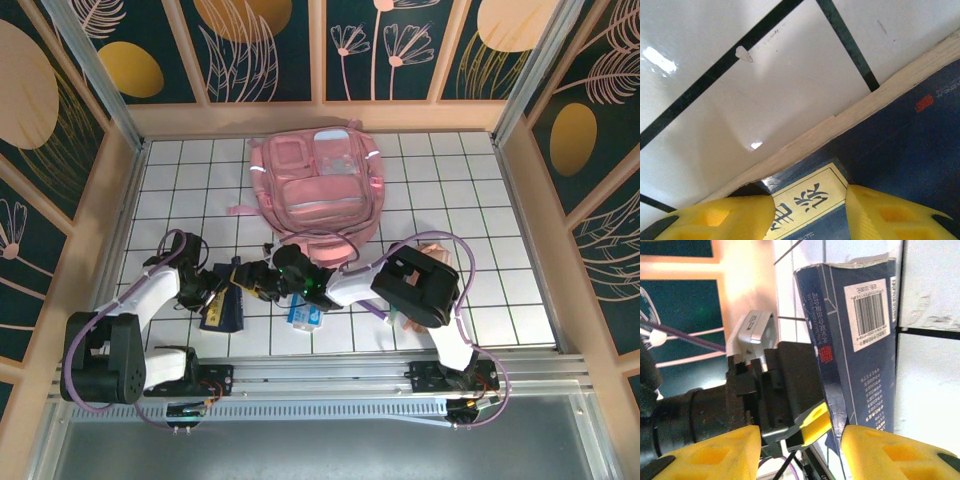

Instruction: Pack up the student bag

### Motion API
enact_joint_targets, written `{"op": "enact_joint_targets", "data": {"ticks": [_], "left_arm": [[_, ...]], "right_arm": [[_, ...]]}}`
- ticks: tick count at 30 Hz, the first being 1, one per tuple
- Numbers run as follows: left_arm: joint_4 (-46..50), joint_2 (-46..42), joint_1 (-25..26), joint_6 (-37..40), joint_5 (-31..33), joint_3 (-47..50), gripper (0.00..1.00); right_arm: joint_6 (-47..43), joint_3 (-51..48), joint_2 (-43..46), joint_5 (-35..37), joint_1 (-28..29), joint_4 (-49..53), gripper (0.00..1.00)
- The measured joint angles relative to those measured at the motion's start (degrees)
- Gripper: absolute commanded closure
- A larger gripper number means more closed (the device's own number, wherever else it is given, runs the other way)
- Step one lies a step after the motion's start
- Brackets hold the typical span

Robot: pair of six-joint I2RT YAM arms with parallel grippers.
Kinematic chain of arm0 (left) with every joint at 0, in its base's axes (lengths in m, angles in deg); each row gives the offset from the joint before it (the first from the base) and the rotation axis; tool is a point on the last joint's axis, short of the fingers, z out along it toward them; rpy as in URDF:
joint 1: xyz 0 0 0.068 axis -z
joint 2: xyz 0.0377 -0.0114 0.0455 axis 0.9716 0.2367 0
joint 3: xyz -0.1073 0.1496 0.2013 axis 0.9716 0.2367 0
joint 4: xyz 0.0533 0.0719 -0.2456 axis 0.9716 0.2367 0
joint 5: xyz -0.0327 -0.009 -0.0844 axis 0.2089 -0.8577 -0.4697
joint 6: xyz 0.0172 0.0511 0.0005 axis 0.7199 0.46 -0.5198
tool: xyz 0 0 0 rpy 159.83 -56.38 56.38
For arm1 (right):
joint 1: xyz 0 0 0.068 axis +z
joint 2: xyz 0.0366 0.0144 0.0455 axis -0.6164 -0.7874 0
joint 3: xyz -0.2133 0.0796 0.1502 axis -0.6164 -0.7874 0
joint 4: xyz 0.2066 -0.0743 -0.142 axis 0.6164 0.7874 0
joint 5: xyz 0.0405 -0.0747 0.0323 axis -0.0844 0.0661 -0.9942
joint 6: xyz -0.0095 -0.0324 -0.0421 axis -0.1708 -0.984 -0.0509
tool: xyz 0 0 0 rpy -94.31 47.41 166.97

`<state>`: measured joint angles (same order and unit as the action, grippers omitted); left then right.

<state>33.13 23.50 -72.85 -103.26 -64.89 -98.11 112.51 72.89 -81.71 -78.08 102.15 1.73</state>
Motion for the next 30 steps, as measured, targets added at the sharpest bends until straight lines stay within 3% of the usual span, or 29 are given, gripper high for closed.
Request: {"op": "enact_joint_targets", "data": {"ticks": [8,15,22,25,30], "left_arm": [[-0.13,0.37,-2.05,0.57,-1.97,0.0,0.55],[0.09,0.42,-2.4,0.76,-2.16,0.0,0.59],[0.37,0.42,-3.23,0.98,-2.84,0.0,0.66],[0.68,0.72,-4.79,1.79,-4.42,0.0,0.72],[0.81,1.49,-7.06,3.37,-7.26,0.0,0.74]], "right_arm": [[2.38,-0.17,0.72,3.61,-1.05,13.81,0.47],[2.95,1.53,0.98,5.92,-0.09,18.38,0.46],[2.47,11.21,-0.24,9.05,0.94,36.81,0.44],[1.81,16.81,-2.69,9.07,1.11,43.91,0.48],[-0.17,17.92,-3.23,7.54,0.83,45.7,0.5]]}}
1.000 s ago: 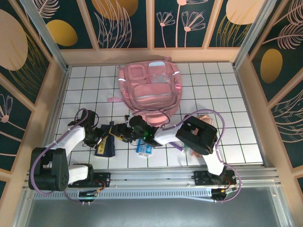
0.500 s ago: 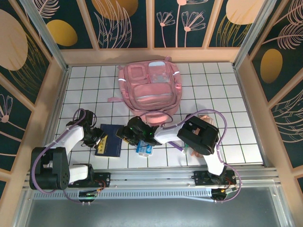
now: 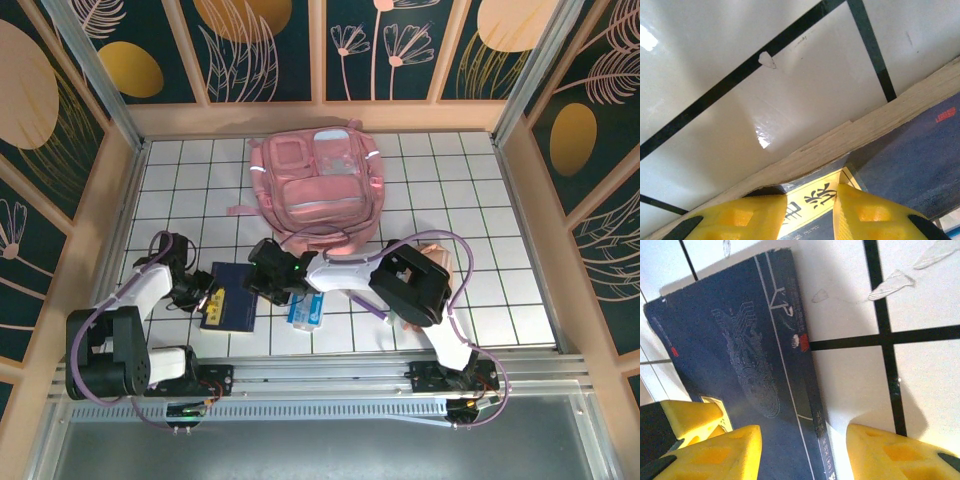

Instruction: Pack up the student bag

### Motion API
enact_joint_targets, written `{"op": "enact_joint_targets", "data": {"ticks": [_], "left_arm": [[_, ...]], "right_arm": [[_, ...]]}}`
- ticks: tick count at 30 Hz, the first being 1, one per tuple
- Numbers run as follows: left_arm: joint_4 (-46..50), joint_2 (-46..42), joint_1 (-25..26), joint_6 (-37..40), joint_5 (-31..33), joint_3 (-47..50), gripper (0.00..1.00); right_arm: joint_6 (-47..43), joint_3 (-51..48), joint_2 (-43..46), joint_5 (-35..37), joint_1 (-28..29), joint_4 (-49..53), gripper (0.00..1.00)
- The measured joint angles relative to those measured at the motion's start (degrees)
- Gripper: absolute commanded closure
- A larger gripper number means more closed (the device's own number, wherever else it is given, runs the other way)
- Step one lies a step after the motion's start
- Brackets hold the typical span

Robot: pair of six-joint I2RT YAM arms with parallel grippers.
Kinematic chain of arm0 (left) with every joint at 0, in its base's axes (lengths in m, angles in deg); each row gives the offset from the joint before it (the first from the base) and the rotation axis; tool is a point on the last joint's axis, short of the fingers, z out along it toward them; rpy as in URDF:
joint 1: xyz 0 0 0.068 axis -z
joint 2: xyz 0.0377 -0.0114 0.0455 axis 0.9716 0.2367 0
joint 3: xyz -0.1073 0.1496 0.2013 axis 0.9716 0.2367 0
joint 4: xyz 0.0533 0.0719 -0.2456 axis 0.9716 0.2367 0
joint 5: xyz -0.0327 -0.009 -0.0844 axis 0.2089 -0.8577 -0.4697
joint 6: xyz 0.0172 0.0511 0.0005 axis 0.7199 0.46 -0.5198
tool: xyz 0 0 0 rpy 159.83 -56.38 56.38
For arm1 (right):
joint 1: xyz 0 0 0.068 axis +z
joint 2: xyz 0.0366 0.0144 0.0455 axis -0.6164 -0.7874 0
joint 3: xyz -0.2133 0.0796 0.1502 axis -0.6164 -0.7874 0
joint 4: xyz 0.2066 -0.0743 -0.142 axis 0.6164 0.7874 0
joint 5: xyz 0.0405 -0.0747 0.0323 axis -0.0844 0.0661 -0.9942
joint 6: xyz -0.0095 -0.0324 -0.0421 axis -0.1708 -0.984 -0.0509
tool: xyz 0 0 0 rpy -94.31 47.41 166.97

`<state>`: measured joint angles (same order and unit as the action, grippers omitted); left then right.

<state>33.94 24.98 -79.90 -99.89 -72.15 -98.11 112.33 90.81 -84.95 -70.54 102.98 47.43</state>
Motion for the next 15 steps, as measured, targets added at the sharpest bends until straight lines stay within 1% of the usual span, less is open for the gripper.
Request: {"op": "enact_joint_targets", "data": {"ticks": [2,5,11,14,15], "left_arm": [[0.07,0.2,-0.48,0.42,-0.61,0.0,0.76],[-0.44,0.46,-0.9,0.68,-1.51,0.07,0.77],[-5.18,1.31,-0.98,0.83,-5.38,0.87,0.77],[-8.44,1.75,-0.96,0.81,-7.45,1.6,0.77],[-9.73,1.95,-0.92,0.85,-8.28,1.9,0.77]], "right_arm": [[-1.09,-1.05,0.04,-1.25,-0.24,-2.54,0.51],[-3.28,-5.07,0.83,-3.39,-0.59,-10.69,0.52],[-6.16,-10.62,0.87,-8.76,-0.66,-25.31,0.52],[-6.34,-12.11,0.87,-10.78,-0.52,-30.58,0.52],[-6.34,-12.44,0.87,-11.04,-0.52,-31.98,0.54]]}}
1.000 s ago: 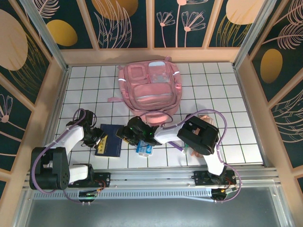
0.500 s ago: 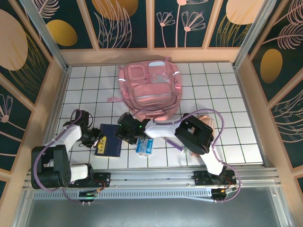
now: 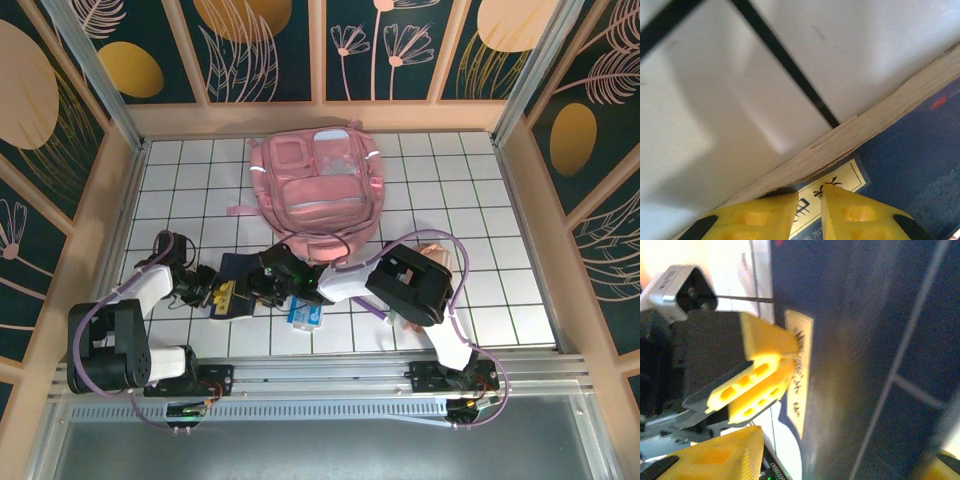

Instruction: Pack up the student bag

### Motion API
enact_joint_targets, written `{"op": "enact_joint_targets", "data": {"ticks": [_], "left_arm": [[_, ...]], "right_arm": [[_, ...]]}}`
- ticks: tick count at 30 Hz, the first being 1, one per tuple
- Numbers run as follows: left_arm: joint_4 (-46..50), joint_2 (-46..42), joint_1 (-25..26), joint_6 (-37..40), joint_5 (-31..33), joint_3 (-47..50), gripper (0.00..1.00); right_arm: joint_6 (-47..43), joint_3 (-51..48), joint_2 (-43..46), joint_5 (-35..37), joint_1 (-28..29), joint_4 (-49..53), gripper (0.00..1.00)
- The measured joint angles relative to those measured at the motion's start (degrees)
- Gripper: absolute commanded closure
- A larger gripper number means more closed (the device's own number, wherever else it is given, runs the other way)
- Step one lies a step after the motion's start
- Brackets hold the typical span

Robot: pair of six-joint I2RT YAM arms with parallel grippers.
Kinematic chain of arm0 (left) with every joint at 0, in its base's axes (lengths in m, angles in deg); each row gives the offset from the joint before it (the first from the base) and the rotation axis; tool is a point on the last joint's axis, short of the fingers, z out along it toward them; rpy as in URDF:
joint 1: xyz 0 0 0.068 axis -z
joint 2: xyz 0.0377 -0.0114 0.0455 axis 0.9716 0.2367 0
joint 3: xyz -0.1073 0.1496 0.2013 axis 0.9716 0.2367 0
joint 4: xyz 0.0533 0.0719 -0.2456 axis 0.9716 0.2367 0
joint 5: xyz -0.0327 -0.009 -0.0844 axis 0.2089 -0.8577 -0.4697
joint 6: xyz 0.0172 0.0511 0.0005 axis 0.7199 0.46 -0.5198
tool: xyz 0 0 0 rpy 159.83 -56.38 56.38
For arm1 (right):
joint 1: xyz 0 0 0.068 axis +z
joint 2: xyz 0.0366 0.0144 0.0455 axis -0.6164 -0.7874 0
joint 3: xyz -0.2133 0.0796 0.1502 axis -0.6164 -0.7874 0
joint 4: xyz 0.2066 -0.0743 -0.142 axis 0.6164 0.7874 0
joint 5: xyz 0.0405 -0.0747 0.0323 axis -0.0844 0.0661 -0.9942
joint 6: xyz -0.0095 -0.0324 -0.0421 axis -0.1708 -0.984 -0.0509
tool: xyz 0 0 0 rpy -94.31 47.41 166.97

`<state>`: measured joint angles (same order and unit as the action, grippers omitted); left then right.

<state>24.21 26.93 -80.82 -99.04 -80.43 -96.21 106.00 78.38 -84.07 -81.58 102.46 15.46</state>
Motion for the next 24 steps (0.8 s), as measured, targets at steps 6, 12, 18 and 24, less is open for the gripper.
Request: {"op": "enact_joint_targets", "data": {"ticks": [6,12,18,24], "left_arm": [[-5.73,0.55,0.0,0.07,-3.15,1.11,0.67],[-5.95,-2.32,0.92,0.81,-2.93,0.04,0.43],[6.93,-7.72,1.42,4.11,6.71,-8.0,0.31],[8.09,-17.22,1.42,9.62,10.08,-17.68,0.23]], "right_arm": [[0.33,-1.9,0.0,0.35,-0.04,-3.34,0.84],[0.17,-3.3,0.42,1.22,-0.17,-3.13,0.97],[-3.1,-3.98,6.78,1.4,-0.66,2.49,1.0],[-12.41,-3.98,18.75,1.14,-4.48,15.67,1.0]]}}
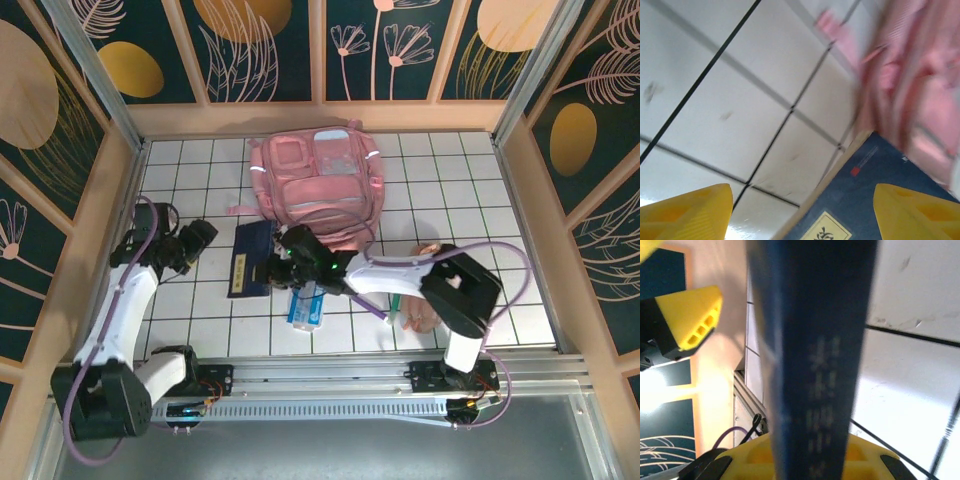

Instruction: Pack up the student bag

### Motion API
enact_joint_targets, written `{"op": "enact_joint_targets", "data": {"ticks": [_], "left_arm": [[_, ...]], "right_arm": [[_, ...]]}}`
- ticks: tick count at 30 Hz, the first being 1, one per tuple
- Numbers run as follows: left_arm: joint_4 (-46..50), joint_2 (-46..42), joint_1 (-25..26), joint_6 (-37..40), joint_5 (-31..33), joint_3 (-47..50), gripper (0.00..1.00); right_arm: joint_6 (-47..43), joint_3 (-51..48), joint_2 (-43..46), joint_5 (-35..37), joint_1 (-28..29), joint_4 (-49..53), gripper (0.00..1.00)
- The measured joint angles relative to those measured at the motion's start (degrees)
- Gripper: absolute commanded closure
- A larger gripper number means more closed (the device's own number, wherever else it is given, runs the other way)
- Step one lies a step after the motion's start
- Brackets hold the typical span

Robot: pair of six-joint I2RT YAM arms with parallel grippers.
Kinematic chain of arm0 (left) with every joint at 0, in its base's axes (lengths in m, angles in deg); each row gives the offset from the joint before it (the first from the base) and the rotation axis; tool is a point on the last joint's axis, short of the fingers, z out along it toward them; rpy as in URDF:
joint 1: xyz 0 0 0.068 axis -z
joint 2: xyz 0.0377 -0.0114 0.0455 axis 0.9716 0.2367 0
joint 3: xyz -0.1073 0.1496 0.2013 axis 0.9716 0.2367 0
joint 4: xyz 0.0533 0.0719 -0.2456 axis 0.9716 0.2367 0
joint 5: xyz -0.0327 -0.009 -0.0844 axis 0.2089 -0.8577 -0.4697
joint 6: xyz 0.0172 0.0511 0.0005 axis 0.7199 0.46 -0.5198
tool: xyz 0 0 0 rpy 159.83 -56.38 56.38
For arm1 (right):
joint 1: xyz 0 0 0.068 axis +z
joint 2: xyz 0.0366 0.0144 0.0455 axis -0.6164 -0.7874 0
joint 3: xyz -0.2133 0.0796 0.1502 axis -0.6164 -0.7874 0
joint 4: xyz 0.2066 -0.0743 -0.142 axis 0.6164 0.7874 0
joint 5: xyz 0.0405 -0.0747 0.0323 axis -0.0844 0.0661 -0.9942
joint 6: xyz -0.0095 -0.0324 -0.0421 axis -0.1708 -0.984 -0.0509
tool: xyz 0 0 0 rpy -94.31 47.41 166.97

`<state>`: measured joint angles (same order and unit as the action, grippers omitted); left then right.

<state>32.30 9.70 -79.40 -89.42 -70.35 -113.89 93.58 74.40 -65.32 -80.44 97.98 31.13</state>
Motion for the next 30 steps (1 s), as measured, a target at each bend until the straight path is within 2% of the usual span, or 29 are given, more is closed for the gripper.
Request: {"op": "enact_joint_targets", "data": {"ticks": [3,8,10,14,15,17,19,21,24,30], "left_arm": [[-2.4,-3.87,2.08,1.27,-1.22,-1.68,0.15],[-5.92,-0.92,12.59,4.63,-0.96,-6.62,0.23],[-6.64,1.84,17.38,7.39,1.18,-8.94,0.24],[-9.44,7.76,28.81,16.11,5.6,-14.69,0.36],[-10.69,9.09,31.15,18.86,5.88,-15.82,0.48],[-13.03,11.67,34.95,24.7,6.01,-17.53,0.48],[-14.53,14.56,38.27,31.87,6.01,-18.99,0.41],[-15.21,18.36,41.68,39.91,5.97,-20.59,0.36],[-14.64,24.79,45.05,51.71,4.87,-23.23,0.38],[-10.43,33.27,45.79,72.3,1.18,-25.55,0.39]], "right_arm": [[-6.49,-0.2,6.78,-1.92,-4.61,7.76,1.0],[-18.47,-0.37,18.53,-5.01,-18.01,23.85,1.0],[-22.71,0.83,21.29,-6.19,-24.55,31.04,1.0],[-30.03,4.72,23.56,-4.76,-38.03,43.47,1.0],[-31.36,5.31,24.13,-4.02,-41.33,45.86,1.0],[-32.94,5.75,25.55,-2.56,-46.9,48.89,1.0],[-34.12,5.81,27.54,-0.94,-52.22,51.25,1.0],[-34.64,5.81,29.79,0.22,-55.84,52.57,1.0],[-35.01,5.79,33.09,1.2,-58.36,53.18,1.0],[-33.2,1.6,39.39,1.81,-59.65,52.19,1.0]]}}
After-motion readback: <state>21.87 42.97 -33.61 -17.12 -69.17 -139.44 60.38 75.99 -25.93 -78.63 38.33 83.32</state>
